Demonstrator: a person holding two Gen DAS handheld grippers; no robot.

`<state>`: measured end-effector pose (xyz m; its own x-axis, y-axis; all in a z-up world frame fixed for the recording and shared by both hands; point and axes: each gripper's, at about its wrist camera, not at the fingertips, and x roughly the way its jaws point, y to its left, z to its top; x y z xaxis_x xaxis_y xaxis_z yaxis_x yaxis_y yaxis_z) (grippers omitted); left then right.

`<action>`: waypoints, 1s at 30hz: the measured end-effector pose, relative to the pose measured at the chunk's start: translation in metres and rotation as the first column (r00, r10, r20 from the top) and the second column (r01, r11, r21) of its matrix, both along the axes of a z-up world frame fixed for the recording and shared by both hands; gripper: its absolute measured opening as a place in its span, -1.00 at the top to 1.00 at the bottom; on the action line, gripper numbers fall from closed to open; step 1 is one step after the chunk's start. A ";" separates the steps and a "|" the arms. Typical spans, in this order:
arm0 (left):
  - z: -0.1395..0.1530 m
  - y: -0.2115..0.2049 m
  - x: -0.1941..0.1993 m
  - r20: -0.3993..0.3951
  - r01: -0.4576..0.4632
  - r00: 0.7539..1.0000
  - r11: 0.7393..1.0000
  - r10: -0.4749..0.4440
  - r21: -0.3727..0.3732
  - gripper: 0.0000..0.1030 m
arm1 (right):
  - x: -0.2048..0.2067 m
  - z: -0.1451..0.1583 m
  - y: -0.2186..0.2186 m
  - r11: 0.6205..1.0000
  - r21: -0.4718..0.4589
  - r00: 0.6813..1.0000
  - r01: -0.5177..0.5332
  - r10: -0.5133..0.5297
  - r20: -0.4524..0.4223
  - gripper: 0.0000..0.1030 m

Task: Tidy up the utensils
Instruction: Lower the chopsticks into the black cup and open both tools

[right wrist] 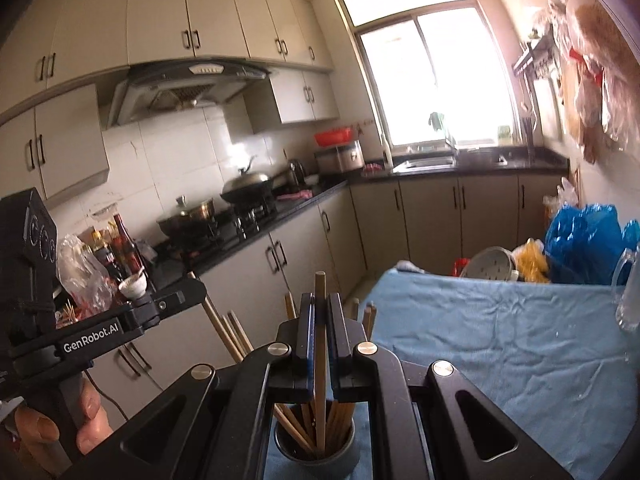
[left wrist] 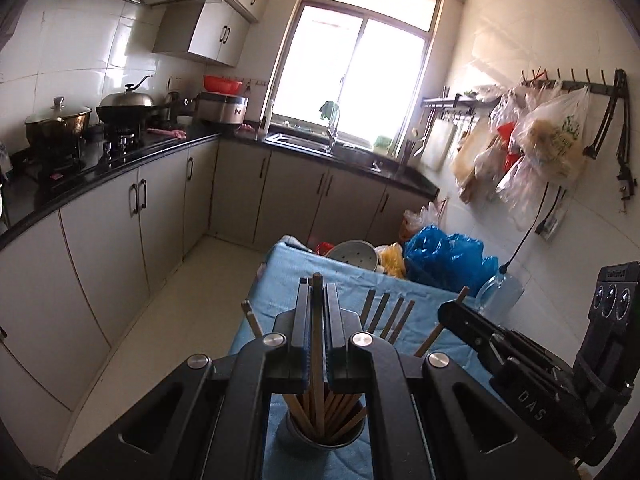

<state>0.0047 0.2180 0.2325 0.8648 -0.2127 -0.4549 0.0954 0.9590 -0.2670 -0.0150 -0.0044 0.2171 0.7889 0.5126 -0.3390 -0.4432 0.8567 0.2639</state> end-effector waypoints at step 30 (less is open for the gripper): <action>-0.007 0.009 -0.081 0.041 -0.201 0.979 0.979 0.200 0.037 -0.45 | -0.032 -0.009 -0.035 0.993 -0.017 0.993 0.114 -0.114 0.009 -0.29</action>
